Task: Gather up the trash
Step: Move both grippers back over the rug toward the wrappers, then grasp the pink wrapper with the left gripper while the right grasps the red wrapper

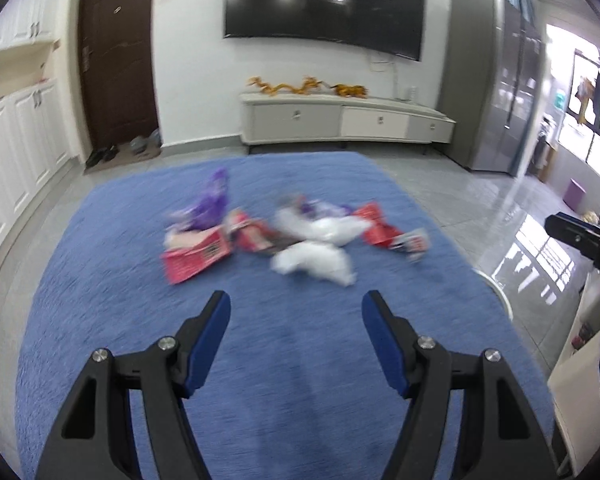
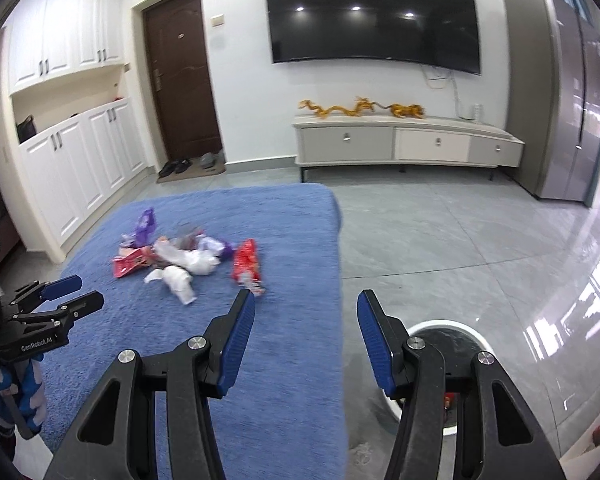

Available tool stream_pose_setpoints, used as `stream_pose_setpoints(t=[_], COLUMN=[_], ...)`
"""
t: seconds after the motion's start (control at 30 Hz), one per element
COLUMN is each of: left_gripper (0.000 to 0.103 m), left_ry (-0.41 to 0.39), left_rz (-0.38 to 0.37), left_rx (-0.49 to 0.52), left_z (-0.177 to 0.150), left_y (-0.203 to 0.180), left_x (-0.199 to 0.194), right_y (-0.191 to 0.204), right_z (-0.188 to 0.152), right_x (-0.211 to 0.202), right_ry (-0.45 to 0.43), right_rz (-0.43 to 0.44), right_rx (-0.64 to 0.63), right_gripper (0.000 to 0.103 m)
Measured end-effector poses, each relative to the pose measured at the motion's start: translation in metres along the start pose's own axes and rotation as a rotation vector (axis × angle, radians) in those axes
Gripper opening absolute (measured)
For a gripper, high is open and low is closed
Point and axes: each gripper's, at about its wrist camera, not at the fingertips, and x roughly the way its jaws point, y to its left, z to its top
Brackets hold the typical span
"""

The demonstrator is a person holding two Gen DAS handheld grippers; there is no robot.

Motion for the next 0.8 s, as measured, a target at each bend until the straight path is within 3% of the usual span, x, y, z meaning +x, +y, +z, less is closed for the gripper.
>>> stream_pose_setpoints(t=[0.27, 0.47, 0.8], left_gripper=[0.067, 0.067, 0.066], left_ry=[0.029, 0.052, 0.150], left_rz=[-0.009, -0.033, -0.079], left_rx=[-0.127, -0.141, -0.233], left_z=[0.006, 0.034, 0.038], left_y=[0.080, 0.099, 0.129], left_x=[0.023, 0.067, 0.136], right_y=[0.027, 0.033, 0.035], right_z=[0.008, 0.016, 0.020], right_x=[0.057, 0.113, 0.176], right_ry=[0.072, 0.133, 0.202], right_rz=[0.069, 0.099, 0.152], right_rx=[-0.036, -0.038, -0.045], right_gripper=[0.052, 0.052, 0.052])
